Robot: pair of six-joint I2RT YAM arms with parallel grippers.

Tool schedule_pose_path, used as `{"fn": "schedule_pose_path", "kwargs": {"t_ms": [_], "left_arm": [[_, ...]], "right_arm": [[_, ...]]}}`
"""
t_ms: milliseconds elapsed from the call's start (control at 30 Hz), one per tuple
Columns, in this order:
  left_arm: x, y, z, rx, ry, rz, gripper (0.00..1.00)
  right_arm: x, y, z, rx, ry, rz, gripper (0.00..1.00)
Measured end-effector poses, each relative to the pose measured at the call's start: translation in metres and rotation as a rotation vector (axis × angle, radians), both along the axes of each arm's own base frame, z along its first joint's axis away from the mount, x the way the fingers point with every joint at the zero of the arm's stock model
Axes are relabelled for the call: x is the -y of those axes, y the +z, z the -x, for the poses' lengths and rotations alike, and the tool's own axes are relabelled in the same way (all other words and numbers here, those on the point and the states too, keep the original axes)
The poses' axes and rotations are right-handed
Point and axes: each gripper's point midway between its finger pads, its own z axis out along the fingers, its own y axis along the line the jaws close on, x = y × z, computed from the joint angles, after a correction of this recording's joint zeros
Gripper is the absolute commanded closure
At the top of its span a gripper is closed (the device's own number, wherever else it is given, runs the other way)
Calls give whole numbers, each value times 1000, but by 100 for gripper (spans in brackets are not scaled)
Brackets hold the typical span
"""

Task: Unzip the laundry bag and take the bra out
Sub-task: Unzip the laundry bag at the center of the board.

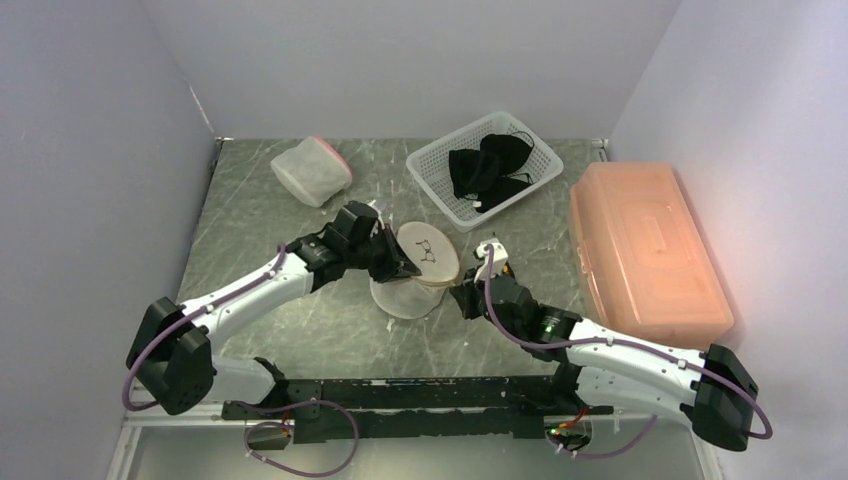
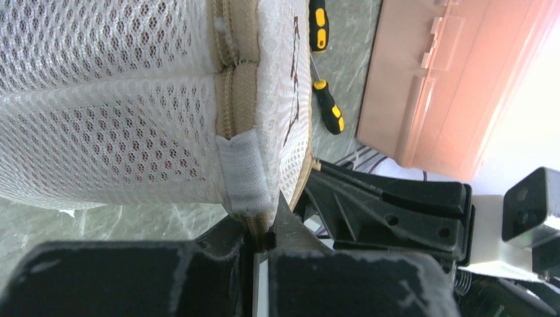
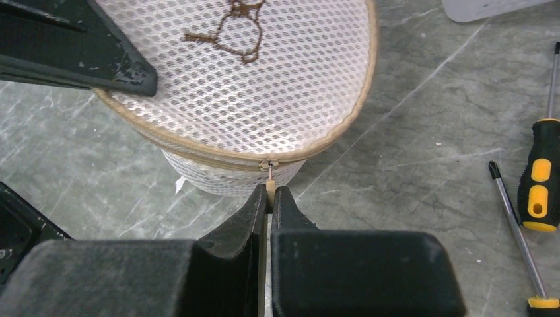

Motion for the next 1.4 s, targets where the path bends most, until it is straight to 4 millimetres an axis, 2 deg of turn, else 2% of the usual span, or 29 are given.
{"fn": "schedule_pose_path", "kwargs": {"t_ms": [333, 533, 633, 833, 933, 967, 1033, 1067, 1133, 1233, 1400], "left_arm": [[-7, -5, 5, -7, -49, 6, 97], [-6, -3, 10, 28, -129, 4, 90], [0, 6, 7, 69, -201, -6, 89], [22, 49, -13, 209, -389, 26, 82], [27, 63, -21, 269, -463, 35, 68], [28, 67, -24, 286, -483, 34, 60], [30, 74, -32, 327, -515, 27, 34], [30, 76, -35, 344, -524, 22, 25], [28, 73, -39, 352, -527, 12, 16], [21, 54, -38, 313, -513, -3, 8], [-14, -15, -15, 126, -414, -87, 7]], "right_arm": [[10, -10, -10, -19, -47, 14, 100], [15, -10, -10, -18, -51, 11, 100], [17, 2, -8, 9, -44, -16, 100], [16, 24, 1, 60, -8, -62, 100], [10, 26, 11, 62, 30, -64, 100], [8, 27, 13, 63, 39, -65, 100], [4, 29, 16, 63, 55, -67, 100], [3, 29, 16, 62, 57, -67, 100], [-1, 26, 16, 53, 57, -64, 100], [-5, 14, 15, 25, 49, -44, 100], [-11, 3, 15, -3, 42, -41, 100]]}}
